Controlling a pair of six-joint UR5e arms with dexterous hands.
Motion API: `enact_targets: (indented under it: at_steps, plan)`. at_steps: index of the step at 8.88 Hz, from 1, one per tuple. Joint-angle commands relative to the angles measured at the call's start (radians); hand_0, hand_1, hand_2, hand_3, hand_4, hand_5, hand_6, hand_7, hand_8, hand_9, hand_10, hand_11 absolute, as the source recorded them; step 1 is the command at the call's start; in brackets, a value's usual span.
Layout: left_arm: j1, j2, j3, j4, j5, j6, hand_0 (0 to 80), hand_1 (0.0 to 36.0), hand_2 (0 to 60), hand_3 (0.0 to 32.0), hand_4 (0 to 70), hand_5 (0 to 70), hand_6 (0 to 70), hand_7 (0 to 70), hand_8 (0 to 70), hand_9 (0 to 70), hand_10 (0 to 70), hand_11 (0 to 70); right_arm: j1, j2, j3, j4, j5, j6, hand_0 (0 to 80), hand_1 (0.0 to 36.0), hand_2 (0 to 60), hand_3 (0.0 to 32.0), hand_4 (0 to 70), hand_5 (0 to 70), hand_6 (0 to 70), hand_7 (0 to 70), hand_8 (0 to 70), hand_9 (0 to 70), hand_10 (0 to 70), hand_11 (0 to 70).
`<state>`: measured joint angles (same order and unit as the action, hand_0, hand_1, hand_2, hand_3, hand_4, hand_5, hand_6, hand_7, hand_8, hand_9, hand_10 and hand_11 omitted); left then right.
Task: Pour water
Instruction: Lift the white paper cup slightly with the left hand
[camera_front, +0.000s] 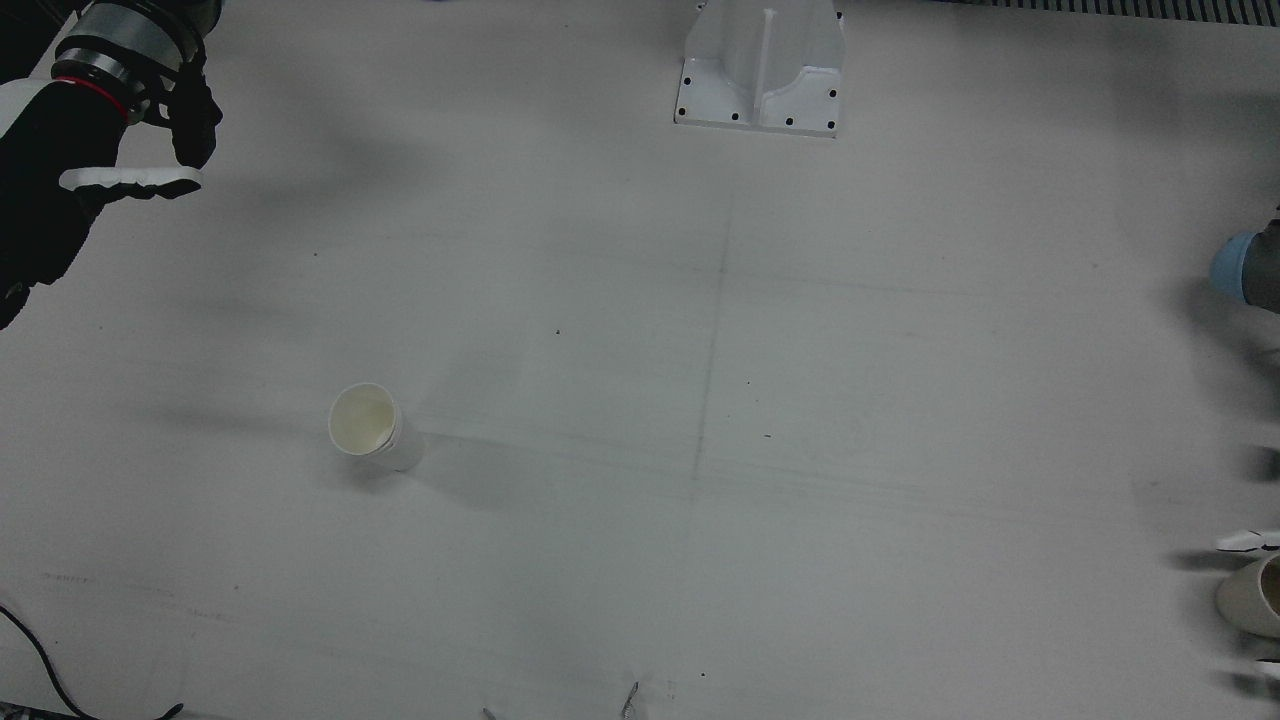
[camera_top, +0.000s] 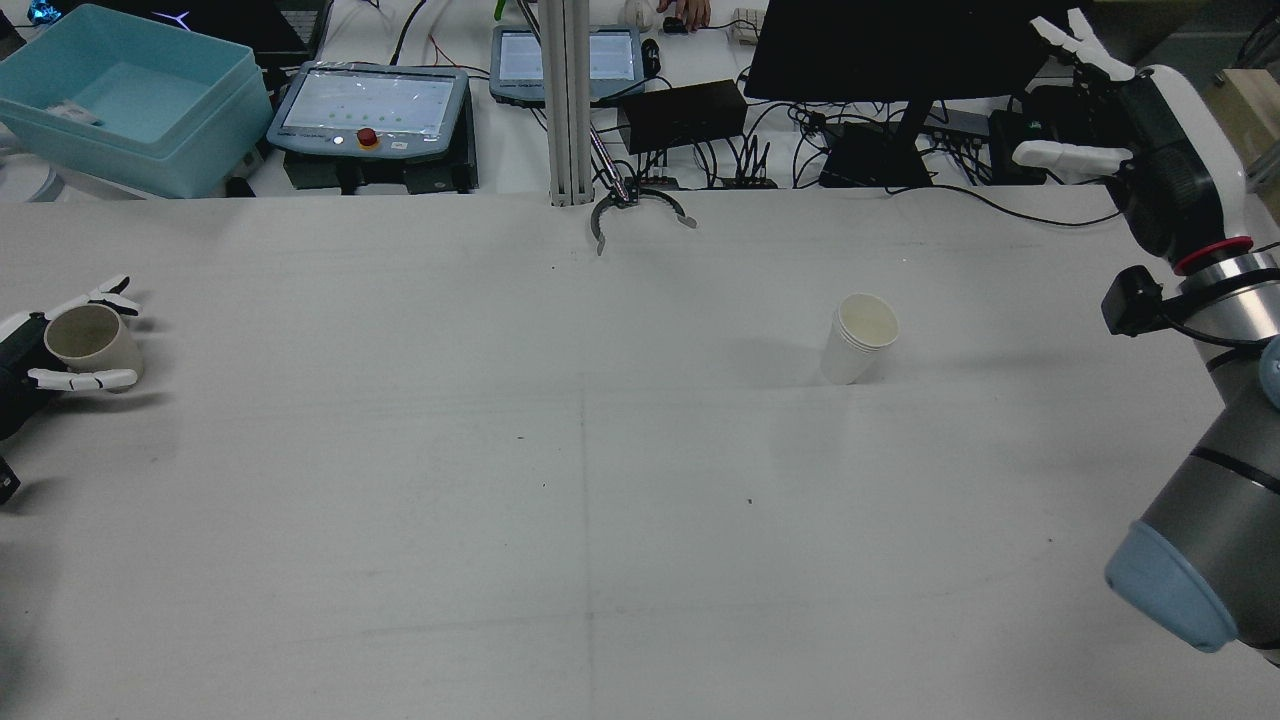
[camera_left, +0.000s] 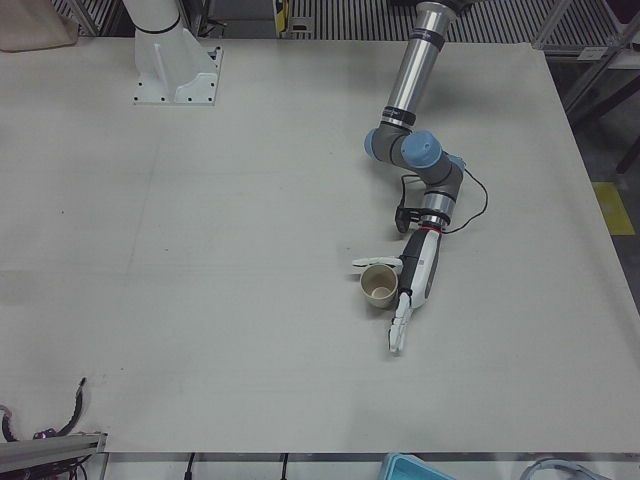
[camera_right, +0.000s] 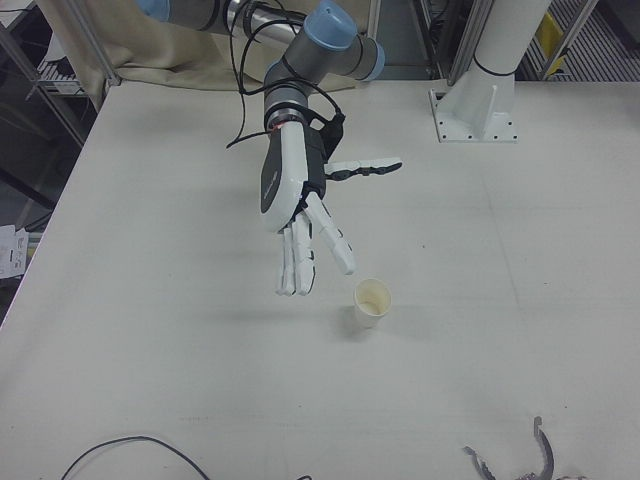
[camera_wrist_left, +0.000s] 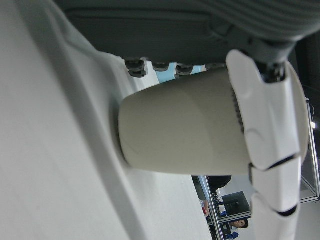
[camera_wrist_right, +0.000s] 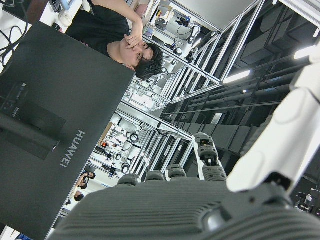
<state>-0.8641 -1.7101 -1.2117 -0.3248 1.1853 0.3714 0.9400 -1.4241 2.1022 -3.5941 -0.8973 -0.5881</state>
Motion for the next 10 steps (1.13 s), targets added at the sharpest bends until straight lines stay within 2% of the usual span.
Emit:
enact_targets:
  at_steps: [1,2,3,5,6,7,9,10]
  plan:
    - [-0.004,0.004,-0.04,0.051,-0.006,-0.005,49.3,15.7,13.9,0.0,25.2,54.1,5.2,8.6,1.3,3.6,4.3,7.4,0.0,-0.001,0.001,0.0,-0.002,0.001,40.7,6.8,3.0,0.0,6.5,1.7,3.3,4.3,0.2,0.0,0.0,0.0]
    - [-0.009,0.009,-0.052,0.056,-0.031,-0.009,50.6,26.8,49.7,0.0,26.2,56.0,5.4,9.2,2.1,4.6,5.3,9.4,0.0,-0.001,0.001,-0.002,-0.002,0.001,40.6,6.7,3.0,0.0,6.5,1.9,3.3,4.4,0.3,0.0,0.0,0.0]
    - [-0.007,0.009,-0.054,0.087,-0.044,-0.049,46.8,36.0,60.0,0.0,26.1,58.8,5.5,9.5,2.9,5.6,6.2,11.4,-0.001,0.001,0.002,0.0,-0.002,0.001,40.4,6.5,2.9,0.0,6.5,1.7,3.3,4.4,0.3,0.0,0.0,0.0]
    - [-0.009,0.013,-0.078,0.113,-0.042,-0.069,47.5,36.0,60.0,0.0,29.2,63.5,6.3,10.4,4.5,7.4,7.6,13.9,-0.003,0.002,0.002,0.0,-0.002,0.001,40.3,6.3,2.4,0.0,6.5,1.9,3.3,4.3,0.1,0.0,0.0,0.0]
    - [-0.01,0.018,-0.098,0.113,-0.044,-0.074,47.5,36.0,60.0,0.0,28.2,65.3,5.7,9.9,4.1,6.9,7.4,13.6,-0.003,0.004,0.004,0.0,0.0,0.001,40.6,6.4,2.4,0.0,6.7,2.1,3.4,4.7,0.1,0.0,0.0,0.0]
    - [-0.009,0.035,-0.161,0.131,-0.039,-0.074,48.1,36.0,60.0,0.0,26.9,68.3,5.6,9.9,4.1,6.9,7.4,13.8,-0.009,0.004,0.002,0.0,0.0,-0.002,40.6,6.4,2.3,0.0,7.0,2.3,3.5,4.8,0.2,0.0,0.0,0.0]
    - [-0.001,0.046,-0.247,0.18,-0.035,-0.072,47.7,36.0,60.0,0.0,28.4,68.1,5.7,10.0,3.8,6.6,7.0,13.1,-0.047,0.002,-0.016,0.0,0.006,-0.015,40.6,6.5,2.9,0.0,7.3,2.5,3.8,5.3,0.3,0.0,0.0,0.0]
    - [0.002,0.041,-0.27,0.199,-0.035,-0.068,46.4,36.0,60.0,0.0,28.4,66.2,5.6,9.9,3.4,6.2,6.8,12.5,-0.062,0.007,-0.08,0.03,0.012,-0.015,40.6,6.8,3.8,0.0,6.7,1.6,3.3,4.6,0.5,0.0,0.0,0.0]
